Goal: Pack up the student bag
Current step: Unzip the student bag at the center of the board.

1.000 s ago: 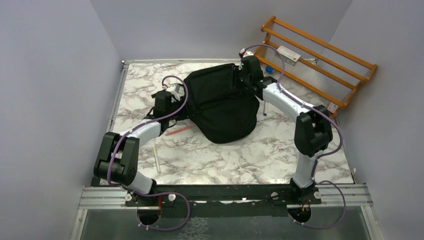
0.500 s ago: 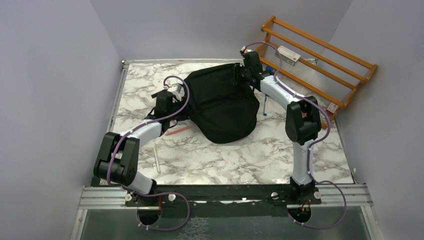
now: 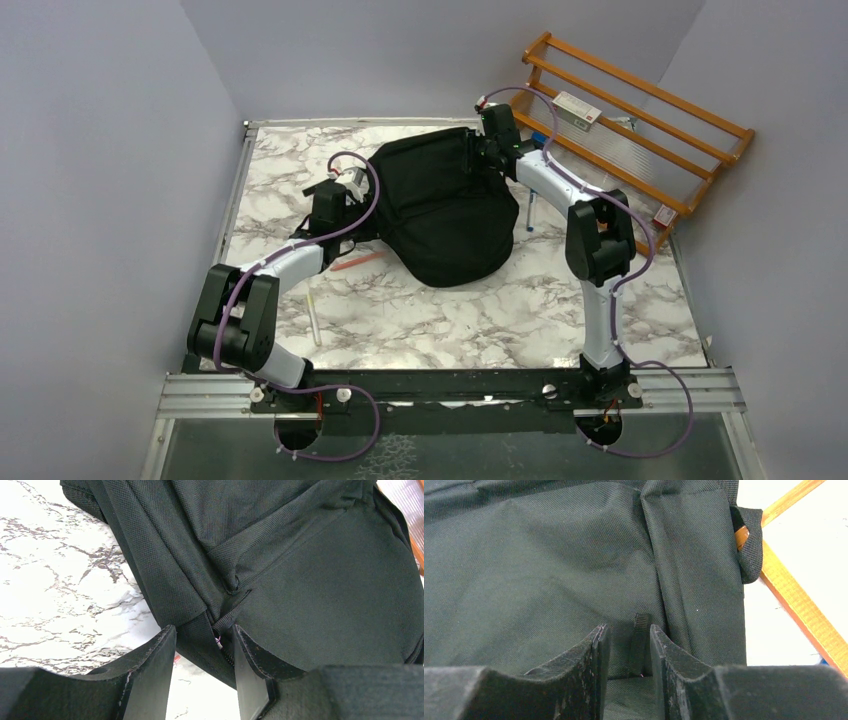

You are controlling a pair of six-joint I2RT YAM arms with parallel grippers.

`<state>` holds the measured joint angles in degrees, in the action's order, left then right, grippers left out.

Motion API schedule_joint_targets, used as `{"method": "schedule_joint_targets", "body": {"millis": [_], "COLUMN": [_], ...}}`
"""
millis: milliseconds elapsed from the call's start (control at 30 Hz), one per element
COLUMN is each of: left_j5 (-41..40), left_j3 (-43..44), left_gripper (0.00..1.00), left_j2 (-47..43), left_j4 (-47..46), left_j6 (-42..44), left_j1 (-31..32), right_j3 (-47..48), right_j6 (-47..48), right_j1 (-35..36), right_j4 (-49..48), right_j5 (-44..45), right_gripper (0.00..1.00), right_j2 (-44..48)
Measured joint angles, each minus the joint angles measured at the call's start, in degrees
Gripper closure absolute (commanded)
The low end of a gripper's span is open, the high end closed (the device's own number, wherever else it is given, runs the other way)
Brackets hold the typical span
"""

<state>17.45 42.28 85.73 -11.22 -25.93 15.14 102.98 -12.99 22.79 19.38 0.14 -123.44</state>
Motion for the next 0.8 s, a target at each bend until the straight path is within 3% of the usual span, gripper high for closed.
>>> {"method": "schedule_joint_targets", "body": {"millis": [233, 533, 667, 800], "left_j5": [0.0, 0.1, 0.1, 0.1], "left_j3": [0.0, 0.2, 0.4, 0.5], "left_gripper": [0.54, 0.55, 0.55, 0.55], "left_j2": [0.7, 1.1, 1.5, 1.6], "left_j4": [-0.1, -0.2, -0.1, -0.1], "left_j6": [0.0, 0.0, 0.0, 0.0], "left_j1": [0.0, 0.0, 0.0, 0.2], "right_j3": [0.0, 0.0, 0.0, 0.0], "right_j6": [0.7, 1.1, 1.1, 0.3], "right_j1": [0.0, 0.0, 0.0, 0.0], "right_j4": [0.4, 0.6, 0.7, 0.6], "right_j5": [0.0, 0.0, 0.0, 0.0], "right_gripper": [0.67, 0.85, 0.99, 0.99], "right_j2": [-0.1, -1.3, -1.3, -1.3]}}
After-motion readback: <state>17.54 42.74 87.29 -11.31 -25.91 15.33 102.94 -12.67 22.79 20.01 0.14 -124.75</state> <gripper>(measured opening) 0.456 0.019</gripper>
